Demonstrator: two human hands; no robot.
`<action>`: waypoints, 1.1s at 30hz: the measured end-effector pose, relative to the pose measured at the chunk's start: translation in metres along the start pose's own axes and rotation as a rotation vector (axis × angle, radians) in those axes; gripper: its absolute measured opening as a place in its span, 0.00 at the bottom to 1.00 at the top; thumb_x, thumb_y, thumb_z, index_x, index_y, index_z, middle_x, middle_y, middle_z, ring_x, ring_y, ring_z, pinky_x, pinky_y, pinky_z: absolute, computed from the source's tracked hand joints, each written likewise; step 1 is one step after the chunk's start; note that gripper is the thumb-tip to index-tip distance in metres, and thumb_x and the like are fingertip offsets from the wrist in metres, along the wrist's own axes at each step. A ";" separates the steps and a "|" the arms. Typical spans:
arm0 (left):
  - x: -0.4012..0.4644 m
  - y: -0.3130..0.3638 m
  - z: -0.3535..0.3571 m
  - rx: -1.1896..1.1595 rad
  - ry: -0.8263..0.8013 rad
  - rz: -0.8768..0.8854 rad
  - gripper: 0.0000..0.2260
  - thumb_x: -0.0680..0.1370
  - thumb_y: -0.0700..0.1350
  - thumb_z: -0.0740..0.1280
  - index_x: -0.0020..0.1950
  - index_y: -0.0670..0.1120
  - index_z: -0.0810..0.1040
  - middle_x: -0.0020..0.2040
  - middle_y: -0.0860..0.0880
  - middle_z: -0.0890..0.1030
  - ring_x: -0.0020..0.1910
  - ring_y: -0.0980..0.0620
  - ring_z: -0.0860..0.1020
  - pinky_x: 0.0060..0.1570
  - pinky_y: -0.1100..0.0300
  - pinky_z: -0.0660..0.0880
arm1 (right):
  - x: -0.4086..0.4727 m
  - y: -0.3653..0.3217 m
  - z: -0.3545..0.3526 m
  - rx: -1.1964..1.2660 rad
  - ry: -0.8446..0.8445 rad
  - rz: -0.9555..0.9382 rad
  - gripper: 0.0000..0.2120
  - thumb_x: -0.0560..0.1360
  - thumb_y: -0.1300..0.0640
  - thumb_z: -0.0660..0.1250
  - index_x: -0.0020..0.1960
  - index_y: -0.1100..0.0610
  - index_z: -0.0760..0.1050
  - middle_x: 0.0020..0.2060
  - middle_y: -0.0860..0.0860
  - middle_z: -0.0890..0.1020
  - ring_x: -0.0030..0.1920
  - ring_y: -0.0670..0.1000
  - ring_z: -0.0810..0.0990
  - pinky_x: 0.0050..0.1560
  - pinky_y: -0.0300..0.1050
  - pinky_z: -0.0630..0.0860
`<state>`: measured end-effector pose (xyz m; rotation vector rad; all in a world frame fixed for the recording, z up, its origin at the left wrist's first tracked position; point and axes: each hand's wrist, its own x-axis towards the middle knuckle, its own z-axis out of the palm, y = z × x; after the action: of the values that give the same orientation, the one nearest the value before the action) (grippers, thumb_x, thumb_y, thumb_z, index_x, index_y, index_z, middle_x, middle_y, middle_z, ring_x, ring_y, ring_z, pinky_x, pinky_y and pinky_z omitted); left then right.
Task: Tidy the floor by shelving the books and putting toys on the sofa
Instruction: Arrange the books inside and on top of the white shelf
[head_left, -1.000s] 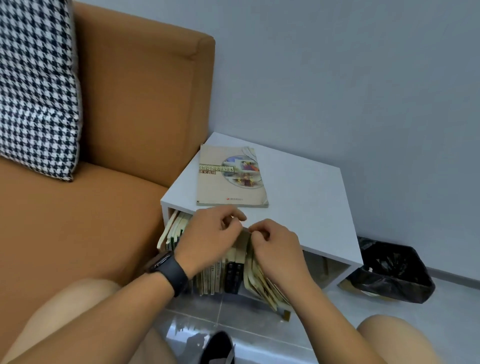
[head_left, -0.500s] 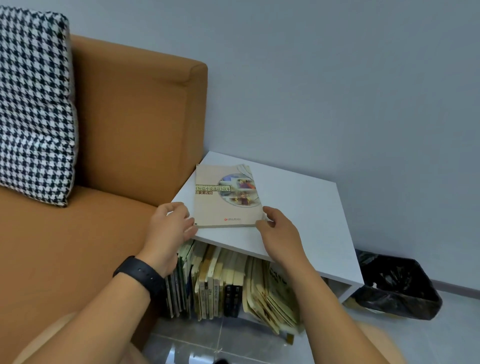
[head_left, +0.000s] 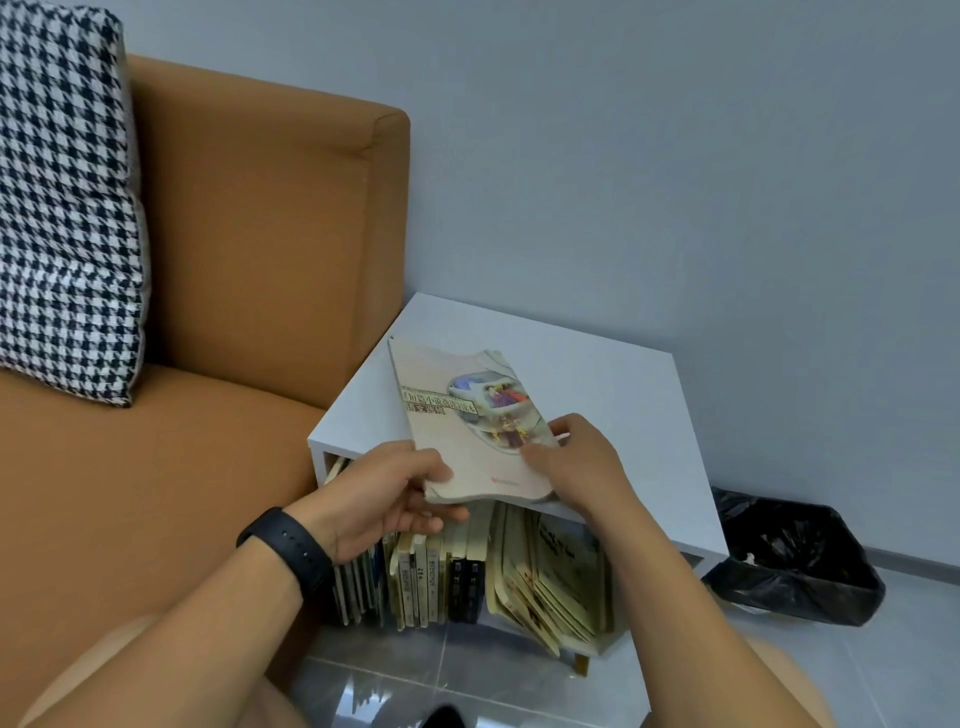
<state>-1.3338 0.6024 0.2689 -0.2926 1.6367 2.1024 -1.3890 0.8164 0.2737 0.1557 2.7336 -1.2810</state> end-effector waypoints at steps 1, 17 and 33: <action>-0.002 -0.001 0.001 0.024 -0.055 -0.036 0.14 0.79 0.37 0.64 0.65 0.40 0.74 0.56 0.37 0.84 0.48 0.40 0.84 0.35 0.58 0.81 | -0.002 0.003 -0.003 -0.007 0.001 -0.016 0.09 0.77 0.52 0.67 0.57 0.51 0.73 0.49 0.46 0.79 0.48 0.46 0.79 0.38 0.40 0.72; 0.008 0.012 -0.008 -0.132 0.137 0.215 0.17 0.82 0.60 0.60 0.61 0.50 0.77 0.50 0.43 0.82 0.42 0.46 0.81 0.39 0.53 0.81 | -0.044 0.025 -0.051 0.120 -0.021 -0.116 0.06 0.79 0.55 0.66 0.45 0.45 0.76 0.43 0.46 0.83 0.46 0.58 0.82 0.38 0.51 0.77; -0.006 -0.021 -0.009 0.657 -0.392 -0.327 0.12 0.80 0.39 0.66 0.64 0.44 0.77 0.58 0.39 0.84 0.57 0.38 0.83 0.36 0.56 0.82 | -0.074 0.069 0.026 -0.569 -0.457 -0.044 0.09 0.77 0.59 0.62 0.51 0.49 0.80 0.47 0.48 0.82 0.45 0.49 0.80 0.41 0.41 0.76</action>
<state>-1.3193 0.5962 0.2506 0.0656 1.7755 1.2029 -1.3041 0.8375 0.2160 -0.2225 2.5666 -0.4235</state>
